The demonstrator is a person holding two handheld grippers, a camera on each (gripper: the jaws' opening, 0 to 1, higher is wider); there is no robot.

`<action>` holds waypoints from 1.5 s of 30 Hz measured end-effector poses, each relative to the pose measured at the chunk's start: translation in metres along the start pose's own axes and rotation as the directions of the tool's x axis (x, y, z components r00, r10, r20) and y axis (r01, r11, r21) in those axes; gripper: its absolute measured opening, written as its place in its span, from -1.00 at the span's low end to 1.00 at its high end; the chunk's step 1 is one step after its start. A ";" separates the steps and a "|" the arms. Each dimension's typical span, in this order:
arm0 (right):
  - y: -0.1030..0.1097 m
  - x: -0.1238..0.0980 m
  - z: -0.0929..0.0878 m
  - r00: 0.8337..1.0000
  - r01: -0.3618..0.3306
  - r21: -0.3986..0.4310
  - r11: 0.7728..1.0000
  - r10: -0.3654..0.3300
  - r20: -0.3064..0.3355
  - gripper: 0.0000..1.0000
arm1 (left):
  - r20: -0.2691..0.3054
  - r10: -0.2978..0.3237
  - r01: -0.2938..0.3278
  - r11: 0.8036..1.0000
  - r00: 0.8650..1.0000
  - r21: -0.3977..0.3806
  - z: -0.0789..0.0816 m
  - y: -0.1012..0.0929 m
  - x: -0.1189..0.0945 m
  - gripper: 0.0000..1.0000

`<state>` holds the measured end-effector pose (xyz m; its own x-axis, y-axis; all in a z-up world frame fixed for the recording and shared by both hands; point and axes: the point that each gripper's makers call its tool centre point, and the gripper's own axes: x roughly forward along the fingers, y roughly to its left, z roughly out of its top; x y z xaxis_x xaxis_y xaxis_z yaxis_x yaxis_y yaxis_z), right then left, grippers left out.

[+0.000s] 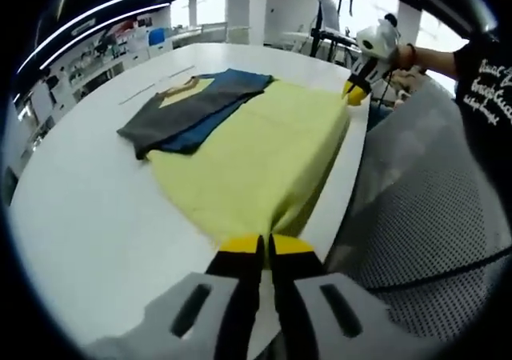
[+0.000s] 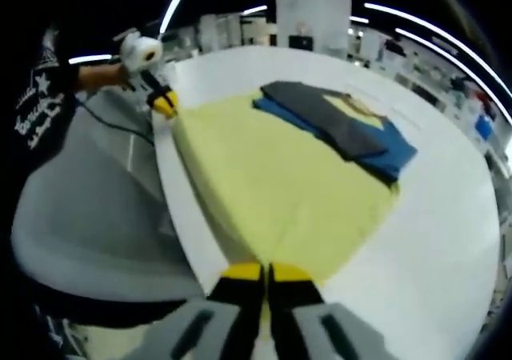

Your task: Fold the garment on the visible template until the final outline fits inside the template.

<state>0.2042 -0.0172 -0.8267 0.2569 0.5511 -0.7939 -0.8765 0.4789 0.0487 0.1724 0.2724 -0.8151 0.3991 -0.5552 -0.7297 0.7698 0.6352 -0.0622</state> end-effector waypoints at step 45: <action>-0.016 -0.055 0.068 0.995 0.059 -0.114 0.992 -0.049 0.090 -1.00 | 0.028 0.009 -0.010 0.999 1.000 0.035 0.068 0.023 -0.063 -0.99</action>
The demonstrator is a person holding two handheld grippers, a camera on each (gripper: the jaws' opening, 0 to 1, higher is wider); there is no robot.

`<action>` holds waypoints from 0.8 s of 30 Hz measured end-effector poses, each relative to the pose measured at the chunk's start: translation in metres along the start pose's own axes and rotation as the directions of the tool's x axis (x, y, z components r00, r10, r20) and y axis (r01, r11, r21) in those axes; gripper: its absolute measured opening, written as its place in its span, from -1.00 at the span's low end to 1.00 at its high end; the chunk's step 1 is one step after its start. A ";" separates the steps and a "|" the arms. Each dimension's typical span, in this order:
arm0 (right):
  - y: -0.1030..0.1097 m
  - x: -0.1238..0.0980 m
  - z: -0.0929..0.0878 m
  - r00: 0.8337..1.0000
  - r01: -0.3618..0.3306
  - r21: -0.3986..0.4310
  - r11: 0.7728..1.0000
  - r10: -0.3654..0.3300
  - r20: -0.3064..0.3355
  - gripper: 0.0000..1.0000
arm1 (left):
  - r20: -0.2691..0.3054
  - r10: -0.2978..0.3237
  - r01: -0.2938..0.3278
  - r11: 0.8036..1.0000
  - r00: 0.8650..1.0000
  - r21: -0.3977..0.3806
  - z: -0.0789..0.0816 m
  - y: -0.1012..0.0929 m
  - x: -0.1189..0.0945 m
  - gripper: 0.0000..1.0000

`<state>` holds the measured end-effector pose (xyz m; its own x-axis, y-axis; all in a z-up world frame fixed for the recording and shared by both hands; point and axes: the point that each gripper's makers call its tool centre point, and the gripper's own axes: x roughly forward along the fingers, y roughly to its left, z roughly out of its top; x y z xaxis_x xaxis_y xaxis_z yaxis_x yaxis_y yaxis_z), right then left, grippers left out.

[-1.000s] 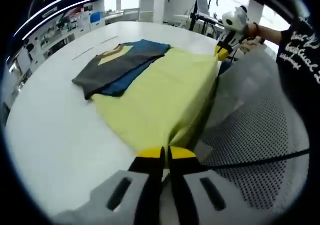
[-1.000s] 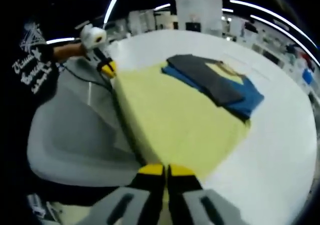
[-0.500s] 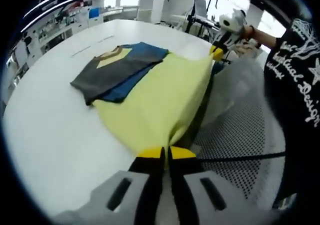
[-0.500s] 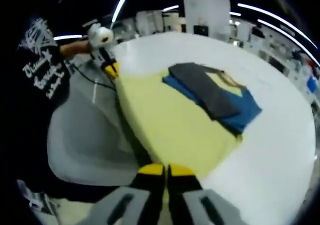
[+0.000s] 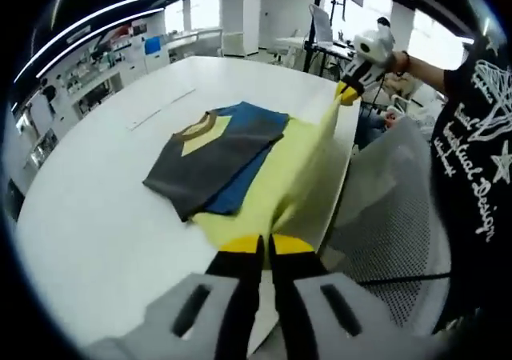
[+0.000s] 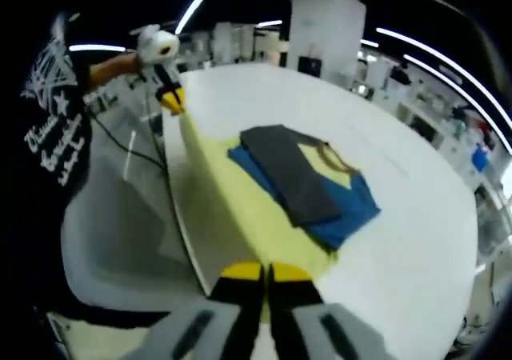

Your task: Fold the garment on the visible template until the final outline fits inside the template.

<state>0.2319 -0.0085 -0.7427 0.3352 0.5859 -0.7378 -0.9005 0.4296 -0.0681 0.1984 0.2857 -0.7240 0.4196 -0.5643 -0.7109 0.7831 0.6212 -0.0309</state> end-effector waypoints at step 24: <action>-0.081 0.016 0.052 0.984 0.171 -0.060 0.984 -0.167 0.063 -1.00 | 0.107 0.126 -0.129 0.991 0.986 0.019 0.062 0.074 0.016 -0.99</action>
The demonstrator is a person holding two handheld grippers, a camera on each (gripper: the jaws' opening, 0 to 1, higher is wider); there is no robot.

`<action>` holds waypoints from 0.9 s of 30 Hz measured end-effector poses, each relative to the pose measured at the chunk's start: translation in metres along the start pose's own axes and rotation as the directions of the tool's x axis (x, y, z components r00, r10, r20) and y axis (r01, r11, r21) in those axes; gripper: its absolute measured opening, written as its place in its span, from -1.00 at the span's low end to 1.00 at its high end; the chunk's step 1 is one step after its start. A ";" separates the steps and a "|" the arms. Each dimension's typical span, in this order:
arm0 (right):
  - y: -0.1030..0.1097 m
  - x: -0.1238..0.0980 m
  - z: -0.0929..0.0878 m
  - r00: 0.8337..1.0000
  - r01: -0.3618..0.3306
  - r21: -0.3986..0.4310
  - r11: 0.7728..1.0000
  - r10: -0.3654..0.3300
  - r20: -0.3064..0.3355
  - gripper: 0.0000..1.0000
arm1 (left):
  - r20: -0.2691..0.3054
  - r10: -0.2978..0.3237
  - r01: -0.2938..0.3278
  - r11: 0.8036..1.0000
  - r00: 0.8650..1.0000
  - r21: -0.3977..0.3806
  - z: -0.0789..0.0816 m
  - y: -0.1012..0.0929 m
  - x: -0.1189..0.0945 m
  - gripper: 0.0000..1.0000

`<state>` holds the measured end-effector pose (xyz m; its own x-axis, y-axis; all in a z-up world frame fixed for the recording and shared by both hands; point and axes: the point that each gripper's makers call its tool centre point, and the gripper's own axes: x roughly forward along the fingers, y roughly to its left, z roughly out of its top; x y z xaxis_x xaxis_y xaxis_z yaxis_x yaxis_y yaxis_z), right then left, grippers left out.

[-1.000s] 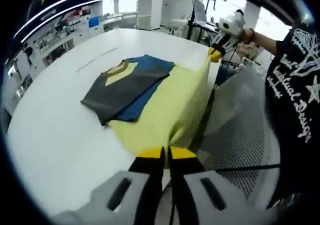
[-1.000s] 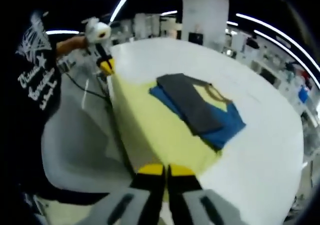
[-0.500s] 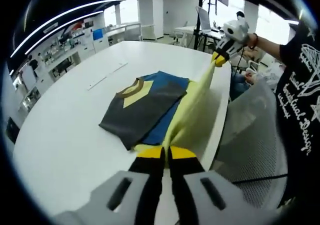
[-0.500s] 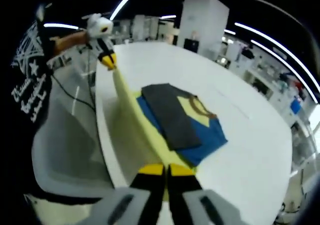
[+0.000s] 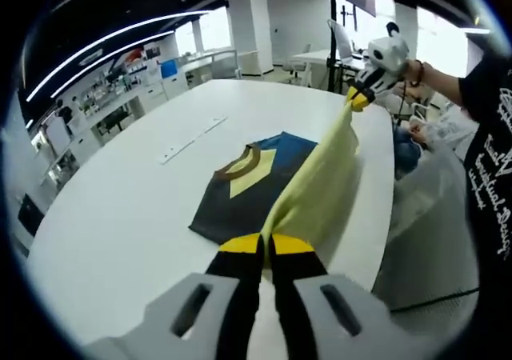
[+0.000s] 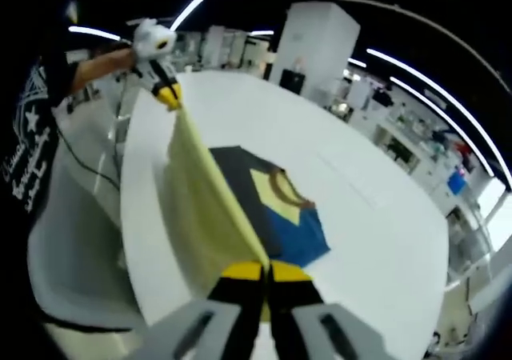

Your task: Fold the garment on the visible template until the final outline fits inside the template.

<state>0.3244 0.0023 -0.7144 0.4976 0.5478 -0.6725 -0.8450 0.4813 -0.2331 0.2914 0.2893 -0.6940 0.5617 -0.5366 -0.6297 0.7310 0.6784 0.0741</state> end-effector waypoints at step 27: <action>-0.090 0.054 0.031 0.990 0.134 0.032 0.990 -0.135 0.028 -1.00 | 0.050 0.204 -0.205 0.979 0.978 0.010 0.041 0.090 0.052 -0.99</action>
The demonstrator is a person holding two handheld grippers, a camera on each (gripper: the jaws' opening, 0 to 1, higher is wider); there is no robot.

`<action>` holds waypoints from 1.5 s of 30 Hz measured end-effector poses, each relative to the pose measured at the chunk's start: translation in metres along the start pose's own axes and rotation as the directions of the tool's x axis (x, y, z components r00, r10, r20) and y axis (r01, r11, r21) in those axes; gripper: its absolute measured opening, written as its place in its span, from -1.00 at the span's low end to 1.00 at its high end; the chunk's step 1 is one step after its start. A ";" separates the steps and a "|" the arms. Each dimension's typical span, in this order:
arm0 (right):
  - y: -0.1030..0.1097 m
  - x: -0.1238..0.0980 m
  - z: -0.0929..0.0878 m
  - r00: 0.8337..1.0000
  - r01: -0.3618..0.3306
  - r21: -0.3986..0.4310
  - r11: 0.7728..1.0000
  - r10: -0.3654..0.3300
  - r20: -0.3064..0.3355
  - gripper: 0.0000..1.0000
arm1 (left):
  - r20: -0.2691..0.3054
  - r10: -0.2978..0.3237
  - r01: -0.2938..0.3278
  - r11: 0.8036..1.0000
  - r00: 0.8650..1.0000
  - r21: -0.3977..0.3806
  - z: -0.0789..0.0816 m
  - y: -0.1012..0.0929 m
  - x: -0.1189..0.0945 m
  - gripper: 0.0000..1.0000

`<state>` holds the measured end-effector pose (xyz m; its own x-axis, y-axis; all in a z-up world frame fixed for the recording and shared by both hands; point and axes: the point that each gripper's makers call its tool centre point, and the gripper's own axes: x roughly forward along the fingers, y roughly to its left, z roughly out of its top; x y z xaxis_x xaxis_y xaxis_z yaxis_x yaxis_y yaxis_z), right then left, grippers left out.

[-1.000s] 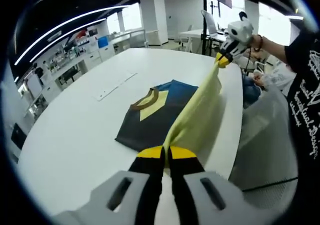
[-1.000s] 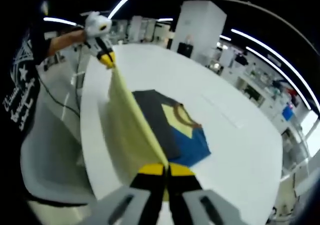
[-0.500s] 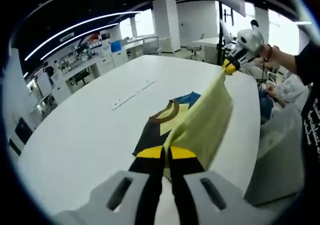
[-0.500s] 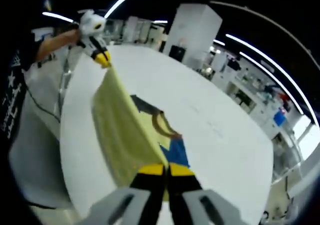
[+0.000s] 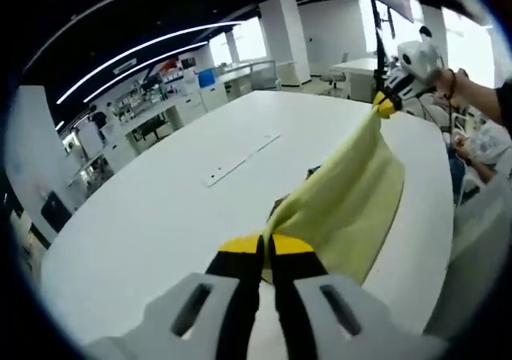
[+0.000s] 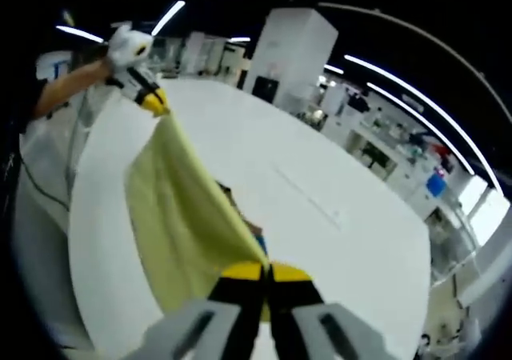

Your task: Fold the garment on the visible template until the final outline fits inside the template.

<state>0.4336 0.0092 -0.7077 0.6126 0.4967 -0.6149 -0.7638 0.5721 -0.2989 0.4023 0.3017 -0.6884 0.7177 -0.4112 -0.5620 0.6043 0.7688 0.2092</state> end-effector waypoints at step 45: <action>-0.011 0.128 -0.082 0.970 -0.033 -0.008 0.999 0.030 -0.240 -0.86 | -0.247 0.016 -0.055 0.987 0.969 -0.151 -0.107 0.030 0.116 -0.74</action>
<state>0.5035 0.0127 -0.8434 0.5223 0.3423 -0.7811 -0.7852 0.5503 -0.2838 0.4665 0.3293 -0.8329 0.6197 -0.2653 -0.7386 0.5046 0.8555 0.1161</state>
